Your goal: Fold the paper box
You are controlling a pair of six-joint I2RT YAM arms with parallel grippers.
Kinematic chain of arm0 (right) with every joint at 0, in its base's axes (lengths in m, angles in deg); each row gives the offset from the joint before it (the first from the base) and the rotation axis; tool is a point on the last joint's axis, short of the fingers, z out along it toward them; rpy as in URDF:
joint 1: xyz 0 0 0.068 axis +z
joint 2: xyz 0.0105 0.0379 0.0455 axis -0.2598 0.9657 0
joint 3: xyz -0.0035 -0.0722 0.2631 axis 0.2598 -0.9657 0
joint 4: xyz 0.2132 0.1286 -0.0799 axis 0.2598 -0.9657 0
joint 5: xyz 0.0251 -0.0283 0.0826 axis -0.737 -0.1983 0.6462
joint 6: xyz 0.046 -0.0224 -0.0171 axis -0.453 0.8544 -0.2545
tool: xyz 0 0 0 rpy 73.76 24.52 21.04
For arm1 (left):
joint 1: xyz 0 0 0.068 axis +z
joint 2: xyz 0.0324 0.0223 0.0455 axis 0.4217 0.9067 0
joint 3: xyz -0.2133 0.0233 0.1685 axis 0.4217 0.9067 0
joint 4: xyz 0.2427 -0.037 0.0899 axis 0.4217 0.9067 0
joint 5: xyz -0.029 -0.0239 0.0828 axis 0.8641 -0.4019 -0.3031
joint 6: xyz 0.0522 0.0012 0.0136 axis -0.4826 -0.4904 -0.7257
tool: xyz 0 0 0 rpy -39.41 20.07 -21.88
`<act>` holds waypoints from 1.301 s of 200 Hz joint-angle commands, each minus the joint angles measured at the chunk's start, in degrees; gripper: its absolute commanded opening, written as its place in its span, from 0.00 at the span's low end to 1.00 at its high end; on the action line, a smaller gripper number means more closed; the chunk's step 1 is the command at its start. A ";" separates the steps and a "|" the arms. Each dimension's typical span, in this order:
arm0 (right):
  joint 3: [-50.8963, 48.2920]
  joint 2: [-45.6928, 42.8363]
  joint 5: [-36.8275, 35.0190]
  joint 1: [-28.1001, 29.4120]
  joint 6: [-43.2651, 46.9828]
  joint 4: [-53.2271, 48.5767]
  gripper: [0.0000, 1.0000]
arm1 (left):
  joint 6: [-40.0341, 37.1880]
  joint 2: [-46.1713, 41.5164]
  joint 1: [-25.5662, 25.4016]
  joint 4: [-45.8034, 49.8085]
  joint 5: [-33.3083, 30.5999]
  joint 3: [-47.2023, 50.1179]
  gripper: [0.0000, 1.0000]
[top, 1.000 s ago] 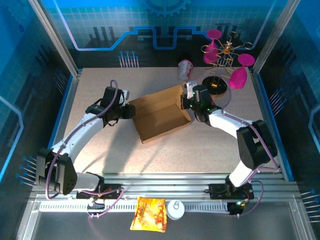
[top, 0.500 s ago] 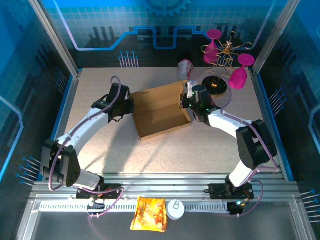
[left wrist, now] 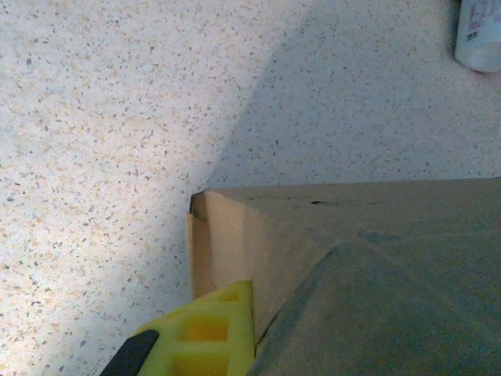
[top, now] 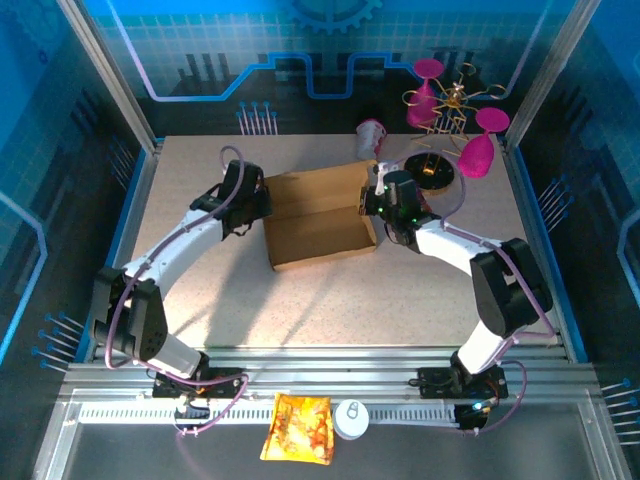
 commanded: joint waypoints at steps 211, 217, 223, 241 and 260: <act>-18.59 -24.19 10.42 1.27 -12.55 -13.49 0.52 | -2.46 -16.36 -13.20 -42.81 -20.47 42.99 0.00; -18.58 -25.48 10.79 1.43 -13.02 -14.45 0.53 | -2.46 -15.70 -13.34 -43.03 -20.84 42.63 0.00; -18.60 -26.81 10.98 1.67 -13.41 -15.39 0.53 | -2.54 -15.00 -13.44 -43.17 -21.16 42.30 0.00; -17.36 -30.82 11.24 2.05 -14.73 -18.70 0.56 | -2.53 -13.33 -13.66 -43.91 -22.00 41.51 0.00; -14.69 -33.75 11.22 2.06 -18.00 -23.37 0.57 | -2.51 -12.00 -13.63 -44.66 -22.20 40.87 0.00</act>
